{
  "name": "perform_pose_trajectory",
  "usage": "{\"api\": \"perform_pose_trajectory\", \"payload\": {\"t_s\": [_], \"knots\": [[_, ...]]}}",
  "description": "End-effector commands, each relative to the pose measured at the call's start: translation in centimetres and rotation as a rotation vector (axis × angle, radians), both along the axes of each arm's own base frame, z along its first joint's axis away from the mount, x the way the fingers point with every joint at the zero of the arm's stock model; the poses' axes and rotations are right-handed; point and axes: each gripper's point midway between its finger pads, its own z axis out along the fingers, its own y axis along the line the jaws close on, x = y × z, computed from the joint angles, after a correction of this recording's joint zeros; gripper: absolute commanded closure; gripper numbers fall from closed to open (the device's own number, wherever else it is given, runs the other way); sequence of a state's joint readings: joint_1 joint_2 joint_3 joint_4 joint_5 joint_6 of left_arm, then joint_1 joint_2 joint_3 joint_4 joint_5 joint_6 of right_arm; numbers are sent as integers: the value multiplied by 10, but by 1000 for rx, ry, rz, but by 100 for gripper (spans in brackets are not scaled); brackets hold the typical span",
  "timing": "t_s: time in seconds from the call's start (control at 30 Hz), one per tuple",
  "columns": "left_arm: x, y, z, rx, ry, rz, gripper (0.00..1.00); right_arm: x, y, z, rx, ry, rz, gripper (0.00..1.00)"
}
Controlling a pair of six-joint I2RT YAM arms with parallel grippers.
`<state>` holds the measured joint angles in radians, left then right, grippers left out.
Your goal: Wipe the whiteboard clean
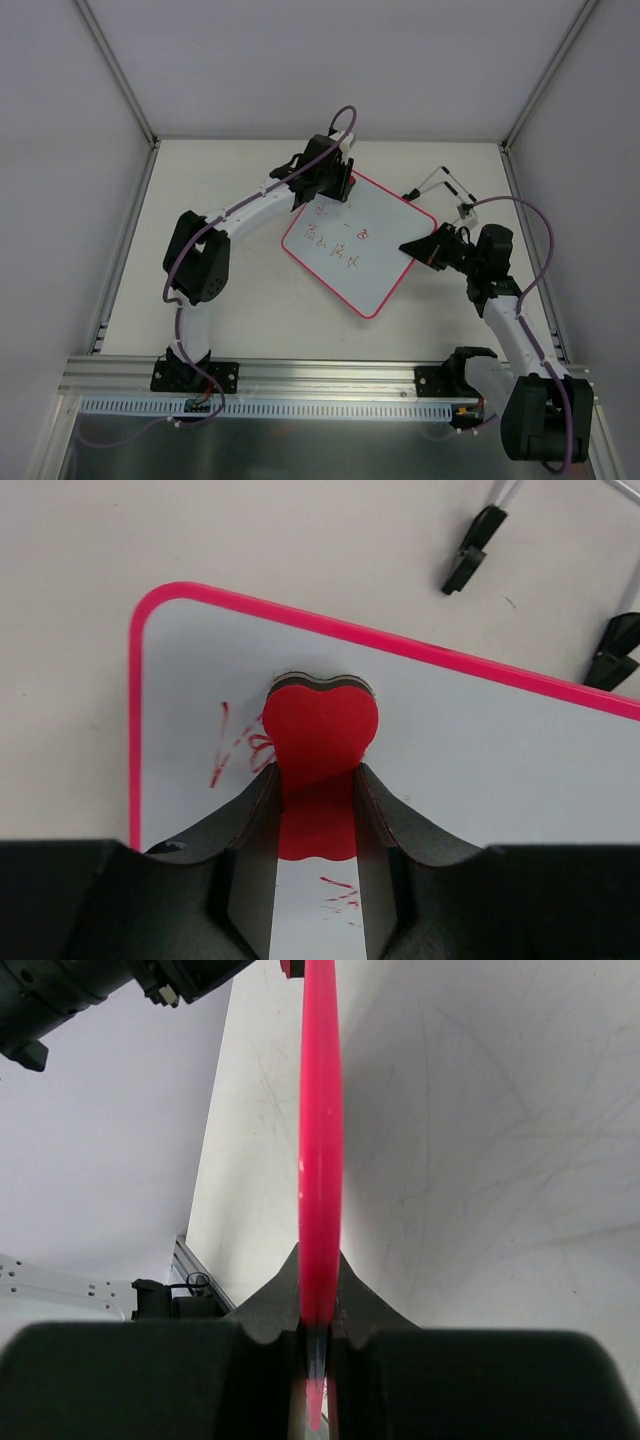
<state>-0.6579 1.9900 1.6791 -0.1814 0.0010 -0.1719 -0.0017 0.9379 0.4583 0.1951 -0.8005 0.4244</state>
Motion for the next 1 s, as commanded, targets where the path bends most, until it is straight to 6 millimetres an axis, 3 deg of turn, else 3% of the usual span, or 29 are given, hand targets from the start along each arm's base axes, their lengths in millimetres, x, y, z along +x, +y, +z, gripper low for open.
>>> {"api": "perform_pose_trajectory", "payload": {"t_s": [0.0, 0.17, 0.37, 0.53, 0.6, 0.83, 0.97], "knots": [[5, 16, -37, 53, 89, 7, 100, -10, 16, 54, -24, -277, 163, 100], [20, 30, -47, 59, 103, 26, 100, -12, 17, 59, -17, -284, 175, 100], [18, 32, -52, 45, 123, 4, 100, -14, 18, 62, -13, -293, 185, 100], [-11, 10, -43, -12, 151, -75, 100, -14, 19, 60, -14, -299, 188, 100], [-30, -9, -35, -17, 141, -127, 100, -14, 19, 58, -14, -297, 188, 100], [-84, -51, -40, -61, 201, -227, 100, -14, 19, 57, -14, -302, 186, 100], [-90, -59, -36, -94, 220, -232, 100, -15, 19, 56, -13, -302, 192, 100]]}}
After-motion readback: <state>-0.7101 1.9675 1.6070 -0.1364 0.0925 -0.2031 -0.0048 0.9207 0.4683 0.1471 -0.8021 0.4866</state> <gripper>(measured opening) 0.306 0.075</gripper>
